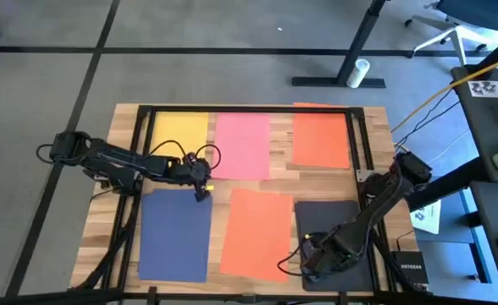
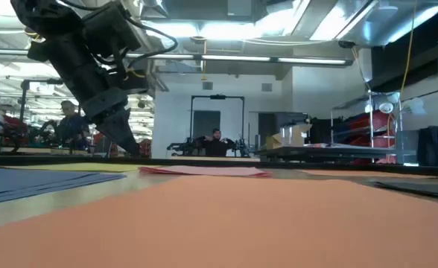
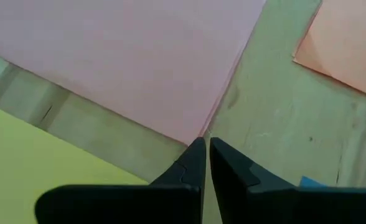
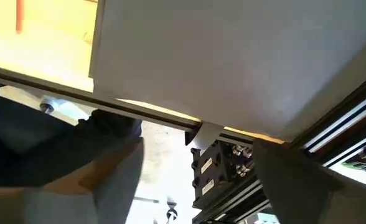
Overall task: Organize paper
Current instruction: Stack the black paper on top of the stacked black papers, then stack the orange paper on top of the stacked orange papers
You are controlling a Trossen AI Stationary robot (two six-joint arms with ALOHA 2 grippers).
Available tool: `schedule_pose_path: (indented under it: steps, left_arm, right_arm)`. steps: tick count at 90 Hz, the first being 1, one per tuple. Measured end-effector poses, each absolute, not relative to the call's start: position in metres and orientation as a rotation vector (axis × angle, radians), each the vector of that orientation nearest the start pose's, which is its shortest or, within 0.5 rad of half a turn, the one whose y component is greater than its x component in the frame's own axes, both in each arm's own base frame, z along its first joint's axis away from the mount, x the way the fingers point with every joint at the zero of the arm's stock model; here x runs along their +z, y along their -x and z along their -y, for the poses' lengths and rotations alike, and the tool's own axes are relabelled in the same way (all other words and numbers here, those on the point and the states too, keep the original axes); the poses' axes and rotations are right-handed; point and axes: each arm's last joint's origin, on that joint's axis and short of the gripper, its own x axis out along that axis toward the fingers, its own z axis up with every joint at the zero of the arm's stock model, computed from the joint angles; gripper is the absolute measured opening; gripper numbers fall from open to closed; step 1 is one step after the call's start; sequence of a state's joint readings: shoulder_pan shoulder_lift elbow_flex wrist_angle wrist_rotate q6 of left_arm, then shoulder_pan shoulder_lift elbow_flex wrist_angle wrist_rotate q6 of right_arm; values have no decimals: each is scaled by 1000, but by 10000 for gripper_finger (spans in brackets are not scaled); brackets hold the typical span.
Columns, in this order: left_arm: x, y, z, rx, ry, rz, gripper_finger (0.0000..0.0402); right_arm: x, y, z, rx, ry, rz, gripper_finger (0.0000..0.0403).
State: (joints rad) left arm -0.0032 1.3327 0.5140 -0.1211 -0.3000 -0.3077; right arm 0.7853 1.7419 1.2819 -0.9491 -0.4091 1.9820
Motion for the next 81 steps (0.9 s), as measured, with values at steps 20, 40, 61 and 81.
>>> schedule_pose_path:
  steps: [20,40,61,81]
  left_arm:
    - [145,-225,-6,407,137,-880,8]
    - [145,-226,-6,404,132,-877,8]
    - [145,-226,-6,399,120,-881,8]
    - [145,-225,-6,399,120,-885,8]
  right_arm:
    - [205,-224,-222,-858,-914,-1569,57]
    - [209,-239,-179,-984,-588,-1212,24]
    - [212,-272,-120,-906,-192,-1200,46]
    - [213,-299,-60,-887,-19,-1235,143]
